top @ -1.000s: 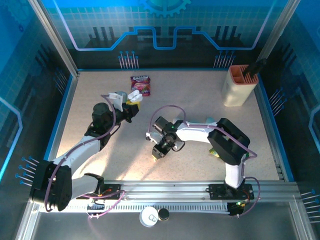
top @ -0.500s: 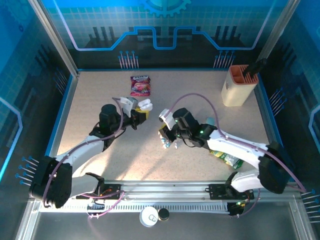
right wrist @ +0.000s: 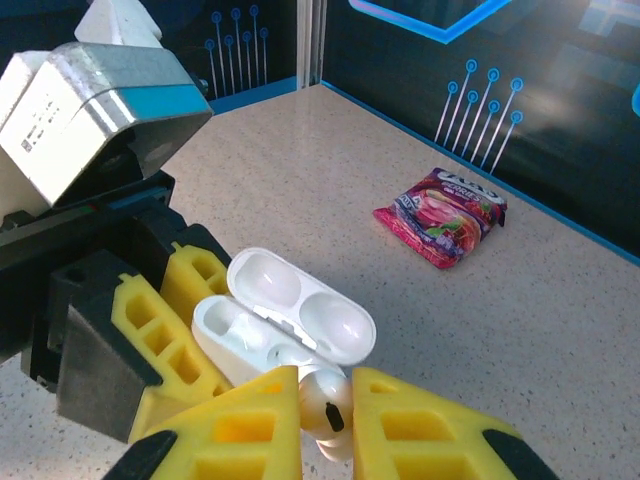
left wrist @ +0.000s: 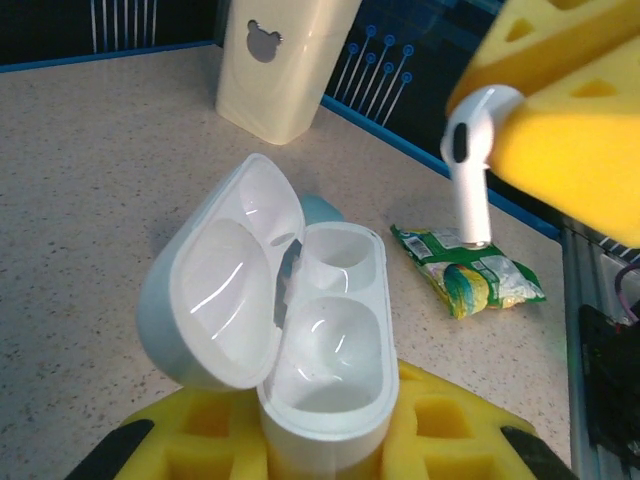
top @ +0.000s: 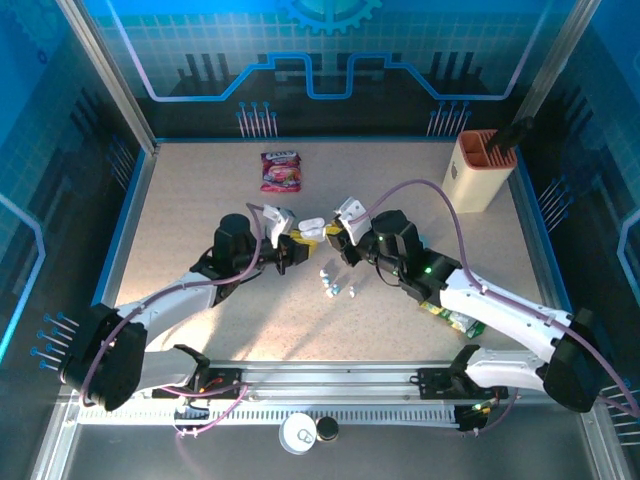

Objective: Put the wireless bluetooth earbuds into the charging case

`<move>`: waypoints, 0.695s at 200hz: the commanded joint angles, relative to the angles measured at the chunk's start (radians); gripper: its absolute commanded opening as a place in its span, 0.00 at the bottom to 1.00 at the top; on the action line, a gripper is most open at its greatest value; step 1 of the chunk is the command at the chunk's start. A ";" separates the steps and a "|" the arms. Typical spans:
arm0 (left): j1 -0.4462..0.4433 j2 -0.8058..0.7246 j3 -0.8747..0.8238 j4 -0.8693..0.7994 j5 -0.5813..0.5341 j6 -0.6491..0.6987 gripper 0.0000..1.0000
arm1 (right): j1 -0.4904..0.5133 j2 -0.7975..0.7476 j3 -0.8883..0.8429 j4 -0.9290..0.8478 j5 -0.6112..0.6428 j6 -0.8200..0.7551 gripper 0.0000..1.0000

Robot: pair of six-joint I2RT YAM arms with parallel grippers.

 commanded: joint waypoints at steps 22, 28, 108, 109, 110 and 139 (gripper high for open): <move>-0.018 0.019 0.012 0.030 0.070 0.039 0.09 | -0.010 0.044 0.070 0.039 -0.058 -0.063 0.15; -0.019 0.018 0.012 0.029 0.070 0.041 0.09 | -0.009 0.049 0.074 0.037 -0.064 -0.066 0.15; -0.025 0.027 0.030 0.027 0.063 0.029 0.09 | -0.008 0.111 0.097 0.011 -0.140 -0.075 0.15; -0.025 0.028 0.030 0.027 0.063 0.029 0.09 | -0.008 0.112 0.096 0.011 -0.140 -0.075 0.15; -0.024 0.028 0.029 0.027 0.063 0.029 0.09 | -0.008 0.112 0.097 0.009 -0.140 -0.076 0.15; -0.025 0.026 0.041 0.013 0.055 0.029 0.09 | -0.002 0.120 0.097 -0.009 -0.138 -0.093 0.15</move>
